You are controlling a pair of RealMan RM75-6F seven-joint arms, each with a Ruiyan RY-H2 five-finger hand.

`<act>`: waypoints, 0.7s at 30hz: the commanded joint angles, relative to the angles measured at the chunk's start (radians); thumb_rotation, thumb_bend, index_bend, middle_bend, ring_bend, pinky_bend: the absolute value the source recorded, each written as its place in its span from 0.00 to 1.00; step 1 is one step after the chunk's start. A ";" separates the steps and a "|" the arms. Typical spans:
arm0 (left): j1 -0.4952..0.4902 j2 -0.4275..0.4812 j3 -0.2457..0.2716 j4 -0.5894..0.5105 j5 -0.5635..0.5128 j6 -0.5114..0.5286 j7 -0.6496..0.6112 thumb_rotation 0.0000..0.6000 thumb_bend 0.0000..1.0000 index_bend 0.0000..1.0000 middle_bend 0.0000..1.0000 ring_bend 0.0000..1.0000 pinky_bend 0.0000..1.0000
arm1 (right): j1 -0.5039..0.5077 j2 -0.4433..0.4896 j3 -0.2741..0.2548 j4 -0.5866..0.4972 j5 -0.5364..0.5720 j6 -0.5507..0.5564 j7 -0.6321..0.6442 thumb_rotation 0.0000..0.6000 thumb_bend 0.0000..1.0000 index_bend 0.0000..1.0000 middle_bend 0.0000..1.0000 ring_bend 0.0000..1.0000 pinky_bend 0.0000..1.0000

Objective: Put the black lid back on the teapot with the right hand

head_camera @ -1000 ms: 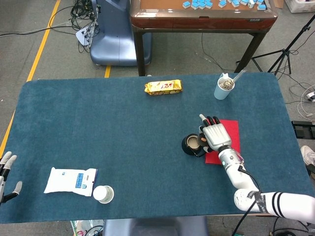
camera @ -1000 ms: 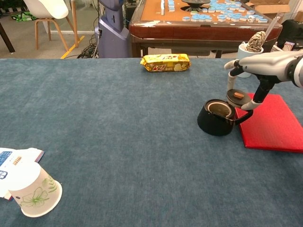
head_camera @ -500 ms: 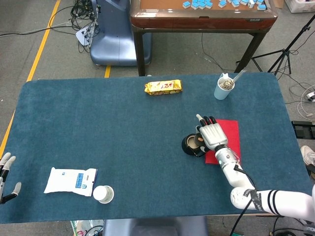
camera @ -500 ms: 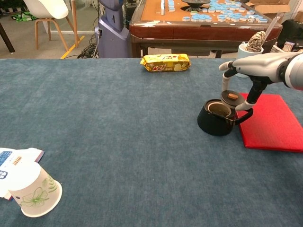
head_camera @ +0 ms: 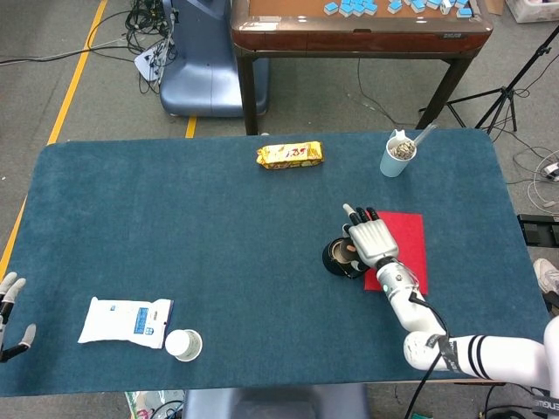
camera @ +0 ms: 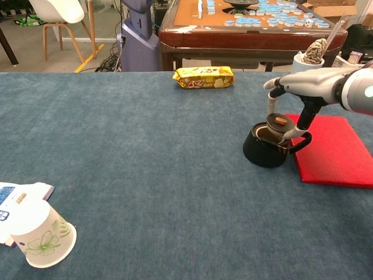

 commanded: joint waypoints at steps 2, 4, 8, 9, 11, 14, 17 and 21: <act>0.005 -0.001 0.002 0.003 0.003 0.007 -0.001 1.00 0.38 0.00 0.00 0.00 0.00 | 0.002 -0.004 -0.005 -0.003 0.000 0.005 -0.003 1.00 0.24 0.41 0.00 0.00 0.00; 0.008 -0.003 0.003 0.004 0.003 0.010 -0.001 1.00 0.38 0.00 0.00 0.00 0.00 | 0.003 -0.006 -0.007 -0.002 0.001 0.007 -0.004 1.00 0.24 0.41 0.00 0.00 0.00; 0.011 -0.007 0.004 0.012 0.002 0.010 -0.005 1.00 0.38 0.00 0.00 0.00 0.00 | 0.007 -0.011 -0.008 -0.001 0.002 0.009 -0.005 1.00 0.24 0.41 0.00 0.00 0.00; 0.011 -0.008 0.004 0.014 0.002 0.010 -0.008 1.00 0.38 0.00 0.00 0.00 0.00 | 0.008 -0.011 -0.009 -0.001 0.003 0.010 -0.006 1.00 0.24 0.41 0.00 0.00 0.00; 0.012 -0.009 0.004 0.019 0.002 0.010 -0.012 1.00 0.38 0.00 0.00 0.00 0.00 | 0.009 -0.013 -0.009 0.000 0.004 0.011 -0.006 1.00 0.24 0.41 0.00 0.00 0.00; 0.012 -0.011 0.003 0.025 0.001 0.007 -0.016 1.00 0.38 0.00 0.00 0.00 0.00 | 0.012 -0.016 -0.011 0.006 0.007 0.009 -0.007 1.00 0.24 0.41 0.00 0.00 0.00; 0.013 -0.014 0.003 0.032 0.000 0.004 -0.022 1.00 0.38 0.00 0.00 0.00 0.00 | 0.015 -0.022 -0.015 0.017 0.009 0.004 -0.010 1.00 0.23 0.41 0.00 0.00 0.00; 0.015 -0.016 0.002 0.040 -0.003 0.004 -0.028 1.00 0.38 0.00 0.00 0.00 0.00 | 0.018 -0.029 -0.017 0.032 0.012 -0.005 -0.008 1.00 0.22 0.37 0.00 0.00 0.00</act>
